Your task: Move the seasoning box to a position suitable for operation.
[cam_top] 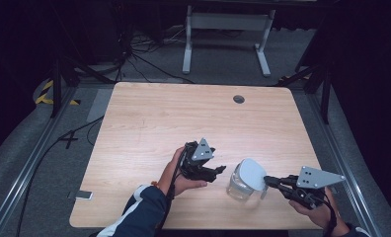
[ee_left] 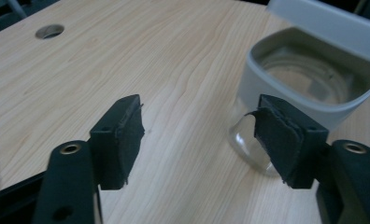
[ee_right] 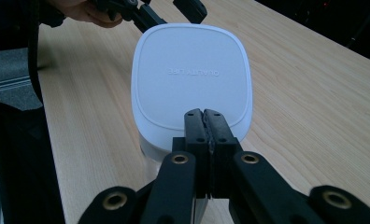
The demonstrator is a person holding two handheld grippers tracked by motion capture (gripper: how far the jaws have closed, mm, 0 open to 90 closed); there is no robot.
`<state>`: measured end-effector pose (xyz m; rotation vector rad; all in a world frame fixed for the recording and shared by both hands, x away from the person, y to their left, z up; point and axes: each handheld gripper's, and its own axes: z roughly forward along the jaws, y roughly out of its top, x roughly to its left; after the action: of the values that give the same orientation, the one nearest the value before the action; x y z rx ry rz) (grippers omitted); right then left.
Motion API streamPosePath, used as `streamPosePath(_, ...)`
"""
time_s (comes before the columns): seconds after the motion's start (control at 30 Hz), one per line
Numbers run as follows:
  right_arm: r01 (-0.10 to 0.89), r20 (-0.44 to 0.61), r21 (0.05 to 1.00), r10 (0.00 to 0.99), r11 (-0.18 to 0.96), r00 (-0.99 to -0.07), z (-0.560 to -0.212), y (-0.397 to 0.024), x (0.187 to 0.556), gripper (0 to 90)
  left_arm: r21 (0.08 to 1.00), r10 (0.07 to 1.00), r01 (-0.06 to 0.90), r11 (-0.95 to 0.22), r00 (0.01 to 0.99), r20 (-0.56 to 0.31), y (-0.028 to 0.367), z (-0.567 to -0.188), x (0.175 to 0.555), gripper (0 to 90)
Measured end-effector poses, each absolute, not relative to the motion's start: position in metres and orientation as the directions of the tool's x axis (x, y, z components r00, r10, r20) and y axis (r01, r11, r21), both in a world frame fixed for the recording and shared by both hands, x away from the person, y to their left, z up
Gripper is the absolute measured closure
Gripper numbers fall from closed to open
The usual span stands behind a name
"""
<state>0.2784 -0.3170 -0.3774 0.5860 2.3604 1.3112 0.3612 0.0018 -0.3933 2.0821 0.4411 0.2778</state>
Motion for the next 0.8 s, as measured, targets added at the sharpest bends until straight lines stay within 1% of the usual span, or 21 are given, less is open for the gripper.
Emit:
streamPosePath(0.07,0.175,-0.12,0.861,0.524,0.478,-0.843,-0.378,-0.317,0.279,89.4,0.855,0.4,0.175,-0.489,0.915,0.041,-0.003,-0.393,0.36,45.0)
streamPosePath(0.1,0.178,-0.116,0.861,0.525,0.476,-0.843,-0.378,-0.317,0.279,89.4,0.852,0.396,0.162,-0.497,0.916,0.057,-0.006,-0.393,0.359,51.5)
streamPosePath(0.13,0.176,-0.118,0.861,0.524,0.477,-0.843,-0.378,-0.317,0.279,89.4,0.856,0.394,0.162,-0.49,0.917,0.052,-0.007,-0.394,0.359,59.2)
streamPosePath(0.2,0.175,-0.12,0.861,0.524,0.478,-0.843,-0.377,-0.317,0.279,89.4,0.859,0.358,0.148,-0.49,0.933,0.044,-0.01,-0.395,0.358,71.1)
streamPosePath(0.3,0.177,-0.118,0.86,0.524,0.479,-0.844,-0.378,-0.317,0.279,89.4,0.855,0.337,0.132,-0.502,0.94,0.053,-0.013,-0.395,0.356,81.7)
streamPosePath(0.33,0.178,-0.119,0.859,0.524,0.48,-0.843,-0.378,-0.317,0.279,89.4,0.854,0.317,0.116,-0.508,0.946,0.06,-0.015,-0.395,0.355,81.7)
streamPosePath(0.4,0.182,-0.118,0.856,0.524,0.485,-0.844,-0.378,-0.317,0.279,89.4,0.85,0.3,0.107,-0.515,0.952,0.062,-0.017,-0.395,0.354,87.2)
streamPosePath(0.47,0.179,-0.126,0.851,0.522,0.494,-0.844,-0.38,-0.315,0.279,89.3,0.846,0.277,0.09,-0.525,0.958,0.07,-0.021,-0.395,0.353,89.5)
streamPosePath(0.7,0.181,-0.122,0.85,0.52,0.494,-0.846,-0.38,-0.315,0.28,89.2,0.851,0.276,0.083,-0.519,0.958,0.075,-0.025,-0.39,0.349,89.6)
streamPosePath(0.8,0.18,-0.124,0.85,0.518,0.496,-0.846,-0.38,-0.315,0.28,89.2,0.854,0.264,0.065,-0.515,0.961,0.086,-0.028,-0.386,0.346,89.6)
